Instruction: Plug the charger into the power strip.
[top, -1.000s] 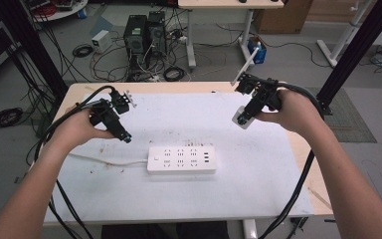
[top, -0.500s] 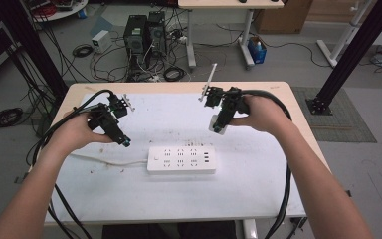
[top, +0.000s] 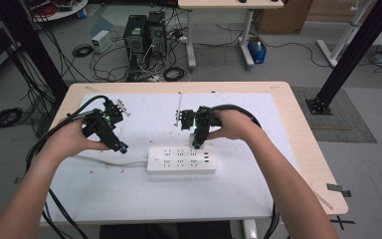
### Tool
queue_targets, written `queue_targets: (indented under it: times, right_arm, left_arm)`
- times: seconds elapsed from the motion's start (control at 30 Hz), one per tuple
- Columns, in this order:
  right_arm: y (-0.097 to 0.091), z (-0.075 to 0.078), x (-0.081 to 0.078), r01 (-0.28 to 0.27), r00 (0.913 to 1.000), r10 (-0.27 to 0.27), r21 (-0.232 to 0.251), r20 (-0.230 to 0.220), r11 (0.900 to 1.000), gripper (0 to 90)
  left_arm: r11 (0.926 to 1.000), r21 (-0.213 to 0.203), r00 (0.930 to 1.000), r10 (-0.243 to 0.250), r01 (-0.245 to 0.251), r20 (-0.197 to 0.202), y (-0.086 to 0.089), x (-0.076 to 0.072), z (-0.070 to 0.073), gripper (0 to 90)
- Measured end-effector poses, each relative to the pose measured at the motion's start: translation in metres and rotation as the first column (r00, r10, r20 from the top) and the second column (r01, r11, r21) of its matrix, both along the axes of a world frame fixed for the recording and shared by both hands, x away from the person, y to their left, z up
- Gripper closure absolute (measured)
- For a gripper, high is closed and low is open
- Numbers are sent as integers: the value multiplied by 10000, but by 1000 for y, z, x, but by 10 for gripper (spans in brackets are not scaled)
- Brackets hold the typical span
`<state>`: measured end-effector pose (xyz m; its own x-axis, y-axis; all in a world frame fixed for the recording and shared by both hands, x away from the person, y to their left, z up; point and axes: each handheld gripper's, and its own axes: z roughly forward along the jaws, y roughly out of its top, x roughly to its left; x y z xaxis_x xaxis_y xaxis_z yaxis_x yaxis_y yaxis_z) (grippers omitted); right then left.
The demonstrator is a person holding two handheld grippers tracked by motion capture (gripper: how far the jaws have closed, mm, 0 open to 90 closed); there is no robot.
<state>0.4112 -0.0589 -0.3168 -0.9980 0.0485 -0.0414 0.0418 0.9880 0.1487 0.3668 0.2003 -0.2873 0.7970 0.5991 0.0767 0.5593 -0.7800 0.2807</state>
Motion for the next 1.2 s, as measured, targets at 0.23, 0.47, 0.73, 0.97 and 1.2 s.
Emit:
queue_targets:
  times: [0.23, 0.47, 0.73, 0.97, 1.2]
  right_arm:
    - [8, -16, 2, -663, 9976, 657, -267, -219, 9974, 623]
    - [11, -25, 4, -1188, 9926, 1178, -368, -279, 9922, 624]
    - [11, -30, 6, -1336, 9907, 1321, -489, -332, 9898, 628]
    - [12, -38, 8, -1261, 9913, 1227, -767, -473, 9890, 633]
    - [14, -40, 1, -1229, 9924, 1220, -930, -148, 9881, 633]
  left_arm:
    - [10000, -12, 10000, 44, -44, 17, 3, -6, -1, 163]
    - [10000, 7, 10000, 92, -92, -25, 5, -7, -2, 163]
    - [9999, -28, 9999, 115, -115, -76, 4, -7, -5, 163]
    - [9998, -127, 9997, 132, -134, -187, 3, -7, -10, 163]
    - [9998, -192, 9998, 65, -69, -205, -1, -6, -13, 163]
